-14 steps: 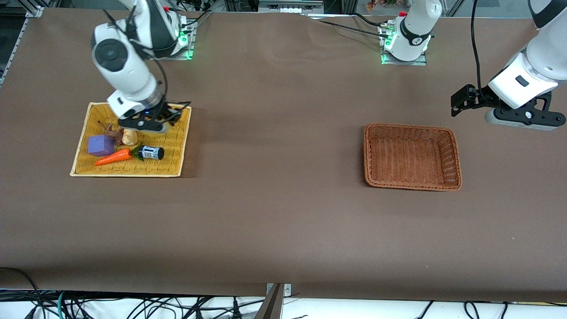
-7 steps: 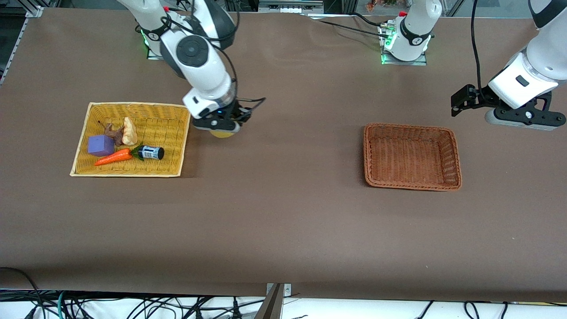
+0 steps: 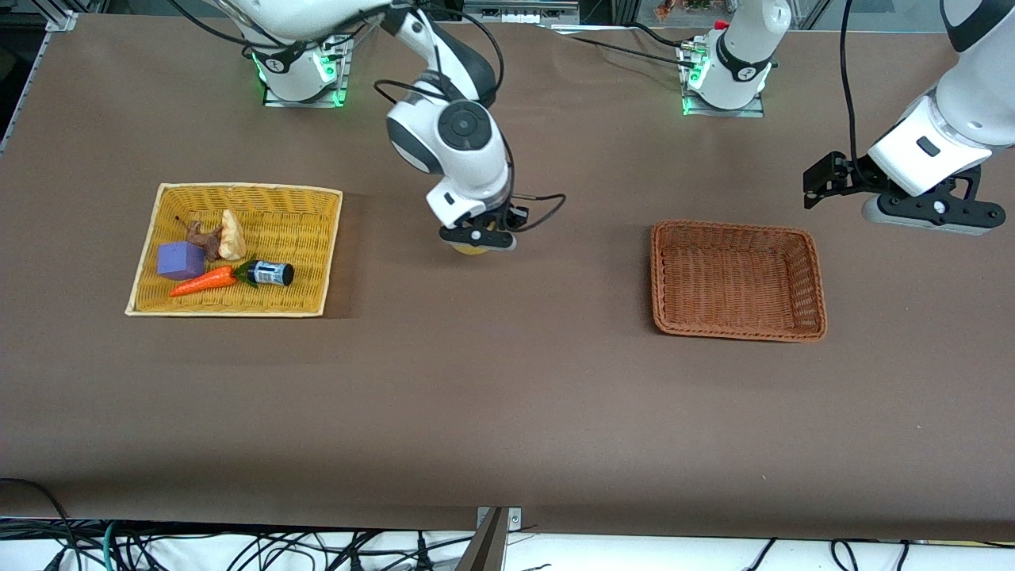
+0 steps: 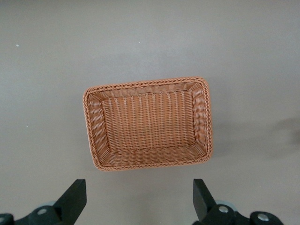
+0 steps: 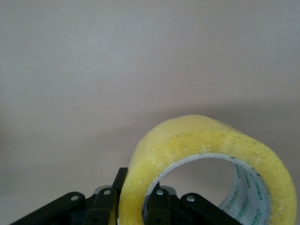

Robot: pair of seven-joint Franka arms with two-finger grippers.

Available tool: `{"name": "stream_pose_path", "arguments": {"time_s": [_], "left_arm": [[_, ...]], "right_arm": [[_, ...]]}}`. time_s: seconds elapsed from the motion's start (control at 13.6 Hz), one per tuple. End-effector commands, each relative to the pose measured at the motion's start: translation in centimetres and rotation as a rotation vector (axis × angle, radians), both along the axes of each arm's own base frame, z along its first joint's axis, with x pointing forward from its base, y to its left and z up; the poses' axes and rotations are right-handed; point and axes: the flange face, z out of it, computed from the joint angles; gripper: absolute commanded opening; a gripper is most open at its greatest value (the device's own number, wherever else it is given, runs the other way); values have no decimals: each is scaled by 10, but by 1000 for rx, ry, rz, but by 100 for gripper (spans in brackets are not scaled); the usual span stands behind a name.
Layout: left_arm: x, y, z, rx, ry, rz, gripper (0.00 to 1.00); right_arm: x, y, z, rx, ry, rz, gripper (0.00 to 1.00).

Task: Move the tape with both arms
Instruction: 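Lift the tape roll and carry it toward the table middle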

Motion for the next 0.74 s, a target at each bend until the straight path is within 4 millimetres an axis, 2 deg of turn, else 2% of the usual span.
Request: {"name": "stream_pose_path", "arguments": {"time_s": [0.0,0.22,0.29,0.37,0.44,0.51,0.66], "left_arm": [[3,-3,-3,-3,27,-28,100],[3,-4,-3,-2,28,-29,100],[2,-5,-4,-2,30,-31,100],[2,-7,-4,-2,30,-35,100],[1,-13,-4,-2,30,-41,100],[1,-13,-4,-2,30,-41,100],[0,-21,-4,-4,30,-55,100]], "right_arm": [[14,20,-28,-4,4,-8,0],[13,20,-61,4,29,-13,0],[12,21,-68,8,34,-14,12],[12,21,-75,12,41,-16,35],[11,20,-81,11,46,-18,49],[9,20,-88,9,56,-17,56],[11,21,-89,18,50,-18,61]]}}
